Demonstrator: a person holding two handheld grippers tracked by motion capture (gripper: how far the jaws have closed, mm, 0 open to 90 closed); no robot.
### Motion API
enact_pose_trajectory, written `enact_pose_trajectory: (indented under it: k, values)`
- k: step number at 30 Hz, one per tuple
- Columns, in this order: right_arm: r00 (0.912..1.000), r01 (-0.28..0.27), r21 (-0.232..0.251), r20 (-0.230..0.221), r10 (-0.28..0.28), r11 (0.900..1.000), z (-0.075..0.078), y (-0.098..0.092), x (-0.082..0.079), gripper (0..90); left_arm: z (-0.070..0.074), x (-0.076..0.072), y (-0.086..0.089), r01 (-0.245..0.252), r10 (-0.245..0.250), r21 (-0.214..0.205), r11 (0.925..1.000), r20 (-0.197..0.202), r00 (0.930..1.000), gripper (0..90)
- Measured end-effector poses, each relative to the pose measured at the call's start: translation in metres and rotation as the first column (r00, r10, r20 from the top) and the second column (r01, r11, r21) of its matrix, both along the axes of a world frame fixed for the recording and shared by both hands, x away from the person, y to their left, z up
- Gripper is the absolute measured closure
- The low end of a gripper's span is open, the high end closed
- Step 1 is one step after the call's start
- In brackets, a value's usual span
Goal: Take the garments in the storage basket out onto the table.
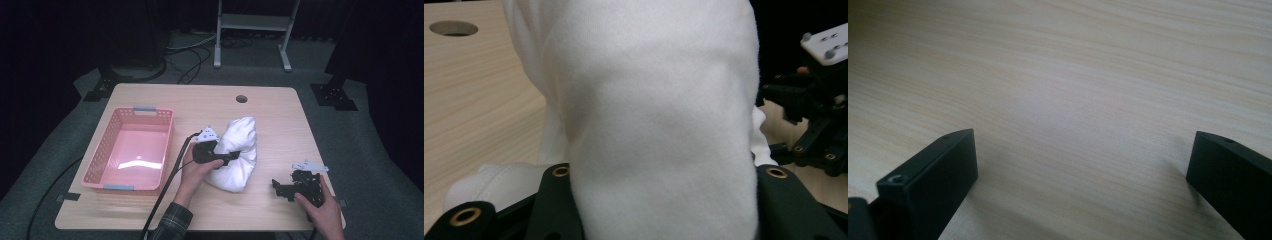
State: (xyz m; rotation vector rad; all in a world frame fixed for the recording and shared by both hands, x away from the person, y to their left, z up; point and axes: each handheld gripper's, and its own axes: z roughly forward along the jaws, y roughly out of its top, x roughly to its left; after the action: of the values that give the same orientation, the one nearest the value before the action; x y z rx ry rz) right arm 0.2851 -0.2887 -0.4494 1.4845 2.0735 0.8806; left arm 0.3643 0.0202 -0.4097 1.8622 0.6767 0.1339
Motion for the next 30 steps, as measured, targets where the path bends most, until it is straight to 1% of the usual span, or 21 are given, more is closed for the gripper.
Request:
enact_pose_trajectory:
  k: [2, 6, 11, 15, 19, 21, 24, 30]
  values:
    - [1.0, 0.001, 0.0, 0.0, -0.001, 1.0, 0.0, 0.0, 0.0, 0.0, -0.001, 0.001, -0.002, 0.002, -0.002, 0.016, 0.9999, -0.004, 1.0, 51.2]
    - [1.0, 0.0, 0.0, 0.0, 0.0, 1.0, 0.0, 0.0, 0.0, 0.0, -0.001, 0.001, -0.006, -0.002, 0.002, 0.066, 0.9978, -0.002, 1.0, 50.7]
    - [1.0, 0.0, 0.0, 0.0, 0.0, 1.0, 0.0, 0.0, 0.0, 0.0, -0.001, 0.002, -0.01, 0.001, 0.0, 0.088, 0.9962, -0.014, 0.9999, 50.1]
    - [1.0, 0.0, 0.0, 0.0, 0.0, 1.0, 0.0, 0.0, 0.0, 0.0, -0.001, 0.005, -0.014, 0.003, 0.001, 0.124, 0.9923, -0.028, 0.9996, 49.3]
    - [1.0, 0.001, 0.0, 0.0, -0.001, 1.0, 0.0, 0.0, 0.0, 0.0, -0.002, 0.006, -0.016, 0.007, 0.0, 0.144, 0.9895, -0.046, 0.9989, 48.8]
    - [1.0, 0.0, 0.0, 0.0, 0.0, 1.0, 0.0, 0.0, 0.0, 0.0, -0.003, 0.008, -0.019, 0.006, 0.002, 0.168, 0.9858, -0.051, 0.9987, 48.5]
    - [1.0, 0.0, 0.0, 0.0, 0.0, 1.0, 0.0, 0.0, 0.0, 0.0, -0.003, 0.009, -0.023, 0.014, -0.001, 0.211, 0.9774, -0.06, 0.9982, 47.8]
    - [1.0, 0.0, 0.0, 0.0, 0.0, 1.0, 0.0, 0.0, 0.0, 0.0, -0.004, 0.011, -0.026, 0.012, 0.005, 0.229, 0.9735, -0.074, 0.9973, 46.8]
